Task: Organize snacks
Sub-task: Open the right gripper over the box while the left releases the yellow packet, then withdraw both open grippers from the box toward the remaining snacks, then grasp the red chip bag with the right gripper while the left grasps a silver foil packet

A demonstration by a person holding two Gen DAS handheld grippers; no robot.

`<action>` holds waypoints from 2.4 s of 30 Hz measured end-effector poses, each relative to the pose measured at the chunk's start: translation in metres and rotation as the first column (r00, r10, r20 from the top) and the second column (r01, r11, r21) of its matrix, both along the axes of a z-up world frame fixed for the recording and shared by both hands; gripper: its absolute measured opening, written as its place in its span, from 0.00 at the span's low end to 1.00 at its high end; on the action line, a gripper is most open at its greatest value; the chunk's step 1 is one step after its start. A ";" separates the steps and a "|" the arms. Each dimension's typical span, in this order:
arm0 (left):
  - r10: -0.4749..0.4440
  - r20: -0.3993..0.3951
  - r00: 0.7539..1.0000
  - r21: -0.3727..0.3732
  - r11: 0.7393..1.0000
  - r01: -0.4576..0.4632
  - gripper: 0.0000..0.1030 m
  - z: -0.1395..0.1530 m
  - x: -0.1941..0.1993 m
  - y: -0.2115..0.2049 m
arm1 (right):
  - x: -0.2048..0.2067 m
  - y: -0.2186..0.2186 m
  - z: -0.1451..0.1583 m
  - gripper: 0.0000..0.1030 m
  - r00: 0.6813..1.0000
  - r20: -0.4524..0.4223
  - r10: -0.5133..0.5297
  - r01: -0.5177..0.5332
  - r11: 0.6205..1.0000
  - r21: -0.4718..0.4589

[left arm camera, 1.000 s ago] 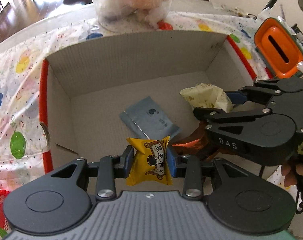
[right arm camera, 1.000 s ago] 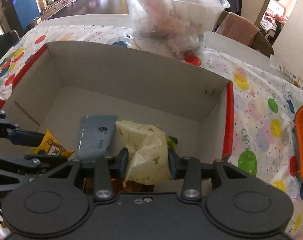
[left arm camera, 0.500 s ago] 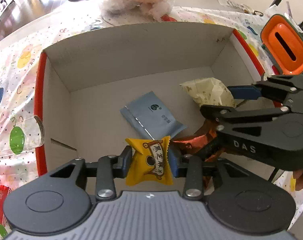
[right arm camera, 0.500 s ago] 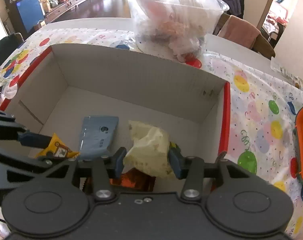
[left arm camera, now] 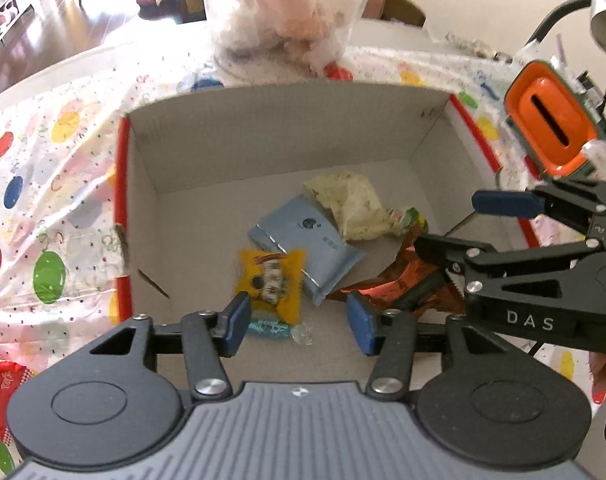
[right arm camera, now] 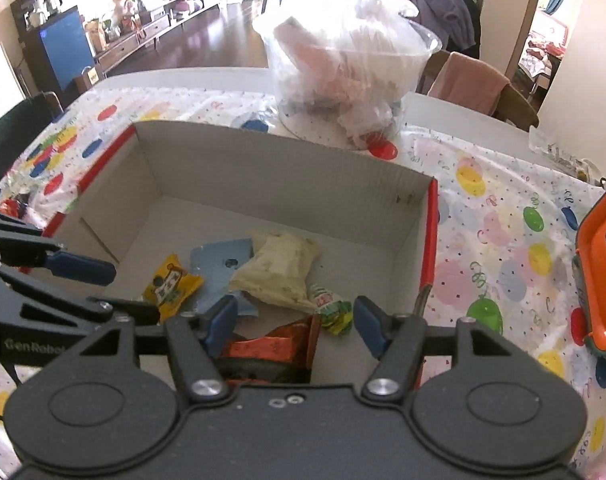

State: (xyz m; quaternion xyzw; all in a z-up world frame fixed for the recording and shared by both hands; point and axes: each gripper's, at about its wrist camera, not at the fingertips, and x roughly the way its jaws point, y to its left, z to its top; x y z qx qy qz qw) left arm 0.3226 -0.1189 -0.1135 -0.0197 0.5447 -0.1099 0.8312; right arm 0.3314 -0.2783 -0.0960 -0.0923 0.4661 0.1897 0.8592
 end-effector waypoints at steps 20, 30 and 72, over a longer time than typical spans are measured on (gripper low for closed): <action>-0.002 0.242 0.970 -0.013 1.000 0.005 0.72 0.066 -0.070 0.063 | -0.068 0.022 0.061 1.00 0.992 0.108 -0.058 0.037 0.982 0.184; 0.028 0.270 0.962 -0.023 0.999 -0.022 0.80 0.073 -0.099 0.124 | -0.101 0.073 0.064 1.00 0.993 0.093 -0.072 0.051 0.976 0.213; 0.367 0.080 0.927 -0.058 0.930 -0.363 0.80 -0.018 -0.153 0.411 | -0.102 0.359 -0.012 0.99 0.900 0.042 0.433 -0.433 0.901 -0.024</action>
